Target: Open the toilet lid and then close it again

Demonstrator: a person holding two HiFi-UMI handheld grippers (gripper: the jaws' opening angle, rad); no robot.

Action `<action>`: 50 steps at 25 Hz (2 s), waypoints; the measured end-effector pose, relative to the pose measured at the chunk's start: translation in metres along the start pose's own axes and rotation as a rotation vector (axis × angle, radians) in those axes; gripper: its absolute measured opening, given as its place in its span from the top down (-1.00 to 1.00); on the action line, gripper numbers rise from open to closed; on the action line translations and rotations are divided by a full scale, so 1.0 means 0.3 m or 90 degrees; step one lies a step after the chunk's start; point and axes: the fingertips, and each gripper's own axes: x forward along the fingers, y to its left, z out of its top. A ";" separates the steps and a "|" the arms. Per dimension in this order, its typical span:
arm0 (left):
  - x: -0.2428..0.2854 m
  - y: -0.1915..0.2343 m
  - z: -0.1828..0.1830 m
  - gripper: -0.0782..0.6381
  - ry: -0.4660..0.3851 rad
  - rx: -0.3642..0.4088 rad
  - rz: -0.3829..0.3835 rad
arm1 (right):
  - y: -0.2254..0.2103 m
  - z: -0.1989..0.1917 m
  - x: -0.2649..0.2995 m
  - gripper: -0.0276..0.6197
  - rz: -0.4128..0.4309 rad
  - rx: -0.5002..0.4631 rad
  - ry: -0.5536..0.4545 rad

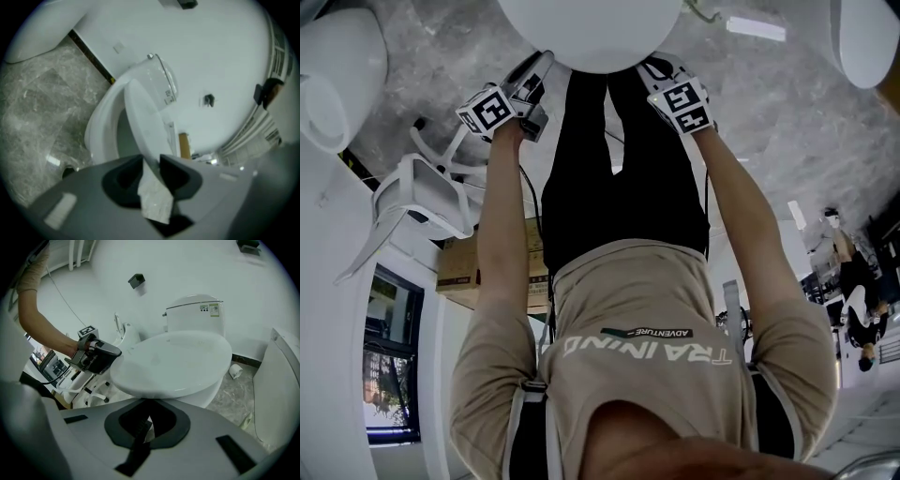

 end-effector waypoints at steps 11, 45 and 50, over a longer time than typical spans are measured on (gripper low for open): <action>-0.026 -0.001 -0.065 0.77 0.064 0.130 0.054 | -0.034 0.056 -0.041 0.87 0.003 -0.012 -0.008; 0.075 -0.488 0.258 0.77 0.122 0.432 0.035 | -0.135 0.576 -0.295 0.87 -0.143 0.076 -0.085; 0.073 -0.531 0.319 0.77 0.118 0.407 0.047 | -0.146 0.647 -0.318 0.87 -0.162 0.084 -0.069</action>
